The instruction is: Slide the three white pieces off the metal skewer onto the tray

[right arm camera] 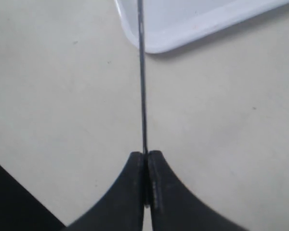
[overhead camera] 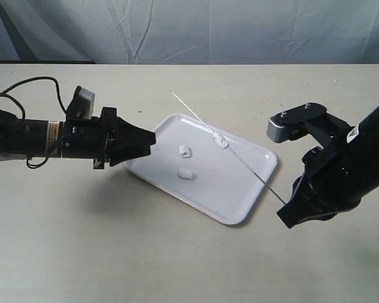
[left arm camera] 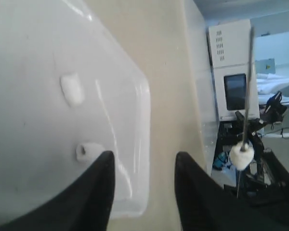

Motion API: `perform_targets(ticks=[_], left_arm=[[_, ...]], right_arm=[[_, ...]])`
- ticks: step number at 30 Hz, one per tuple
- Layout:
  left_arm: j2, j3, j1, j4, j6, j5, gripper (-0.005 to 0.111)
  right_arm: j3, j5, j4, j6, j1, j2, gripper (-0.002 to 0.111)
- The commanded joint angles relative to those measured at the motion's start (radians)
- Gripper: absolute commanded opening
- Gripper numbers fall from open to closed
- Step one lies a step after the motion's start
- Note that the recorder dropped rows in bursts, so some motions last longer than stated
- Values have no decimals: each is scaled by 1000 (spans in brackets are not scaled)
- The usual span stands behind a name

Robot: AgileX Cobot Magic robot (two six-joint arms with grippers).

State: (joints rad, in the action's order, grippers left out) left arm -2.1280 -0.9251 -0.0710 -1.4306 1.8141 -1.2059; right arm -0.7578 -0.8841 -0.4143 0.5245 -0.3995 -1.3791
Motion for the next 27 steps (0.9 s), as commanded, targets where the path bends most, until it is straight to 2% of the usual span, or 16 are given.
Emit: perform_targets(ticks=[1,6,9,14,22,27], left_arm=[[19,-2,-48,-86,96,-15,40],[48,0,-154,18,115,-15,40],[80,0,-195,68,111,-15,40],[133,0,-222,76,111,-15,40],[150,0,-283,226,59,-15,40],[150,0,-318,266,32,-15,40]], right_arm=[[4,58,-16,-1,1,7,-1],[4,76,-16,-1,1,7,-1],[4,76,-16,-1,1,7,-1],[4,91,-18,-3,1,7,-1],[4,90,-63,-3,1,7,-1],[4,82,-69,-3,1,7,-1]])
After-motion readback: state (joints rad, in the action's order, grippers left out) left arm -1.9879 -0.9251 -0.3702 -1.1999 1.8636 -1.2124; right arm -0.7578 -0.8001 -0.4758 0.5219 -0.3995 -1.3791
